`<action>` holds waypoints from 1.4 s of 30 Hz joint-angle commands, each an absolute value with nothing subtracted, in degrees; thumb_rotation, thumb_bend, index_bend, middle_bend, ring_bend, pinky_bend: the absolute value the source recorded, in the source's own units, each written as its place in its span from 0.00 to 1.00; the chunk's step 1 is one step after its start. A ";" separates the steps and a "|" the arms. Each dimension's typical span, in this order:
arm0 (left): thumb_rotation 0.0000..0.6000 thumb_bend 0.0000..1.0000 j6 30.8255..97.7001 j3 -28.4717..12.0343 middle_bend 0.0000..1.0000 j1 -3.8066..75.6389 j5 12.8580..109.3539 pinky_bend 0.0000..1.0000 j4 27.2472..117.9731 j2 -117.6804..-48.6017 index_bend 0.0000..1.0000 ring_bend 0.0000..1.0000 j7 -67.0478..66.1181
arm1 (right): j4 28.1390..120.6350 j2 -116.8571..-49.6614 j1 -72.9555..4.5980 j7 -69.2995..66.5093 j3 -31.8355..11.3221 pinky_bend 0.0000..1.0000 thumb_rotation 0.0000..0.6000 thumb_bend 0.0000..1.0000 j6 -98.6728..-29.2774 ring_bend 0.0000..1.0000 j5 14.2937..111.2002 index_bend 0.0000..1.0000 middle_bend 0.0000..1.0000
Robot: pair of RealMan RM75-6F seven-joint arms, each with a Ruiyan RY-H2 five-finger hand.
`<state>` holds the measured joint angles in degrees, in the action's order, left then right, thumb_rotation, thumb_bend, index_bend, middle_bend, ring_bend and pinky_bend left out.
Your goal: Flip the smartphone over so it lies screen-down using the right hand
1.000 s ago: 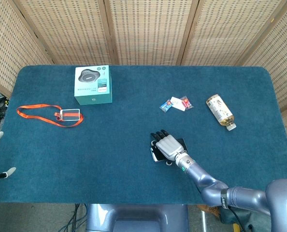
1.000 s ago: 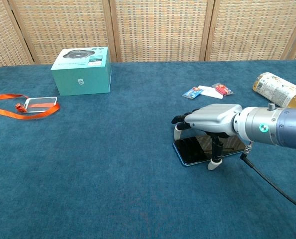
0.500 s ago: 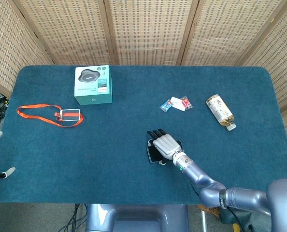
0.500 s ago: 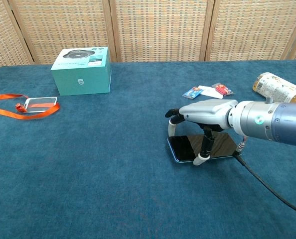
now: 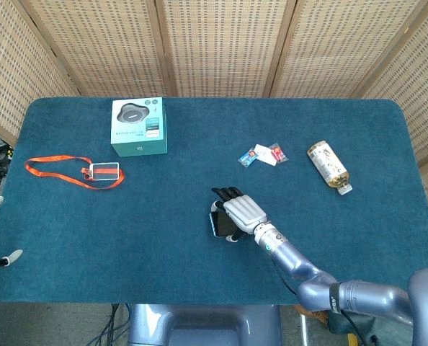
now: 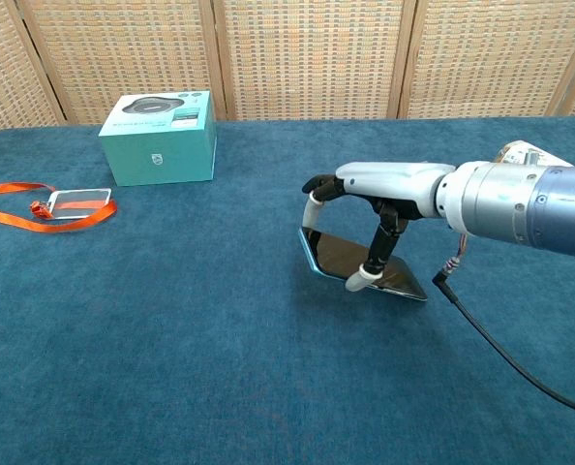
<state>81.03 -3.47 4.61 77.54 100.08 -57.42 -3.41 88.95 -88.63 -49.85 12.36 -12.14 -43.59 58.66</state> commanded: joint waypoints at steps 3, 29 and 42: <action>1.00 0.00 80.96 -3.42 0.00 4.66 77.68 0.00 100.11 -57.33 0.00 0.00 -3.24 | 91.93 -86.77 -47.16 3.00 -14.96 0.00 1.00 0.36 -45.83 0.00 61.28 0.52 0.00; 1.00 0.00 80.56 -2.29 0.00 4.93 79.30 0.00 101.27 -57.92 0.00 0.00 -5.18 | 82.32 -77.94 -34.77 -45.00 -11.16 0.00 1.00 0.32 -41.36 0.00 79.03 0.07 0.00; 1.00 0.00 82.50 -1.61 0.00 4.06 81.36 0.00 102.09 -57.70 0.00 0.00 -5.16 | 73.94 -73.22 -30.86 -60.44 -5.32 0.00 1.00 0.27 -52.33 0.00 90.88 0.00 0.00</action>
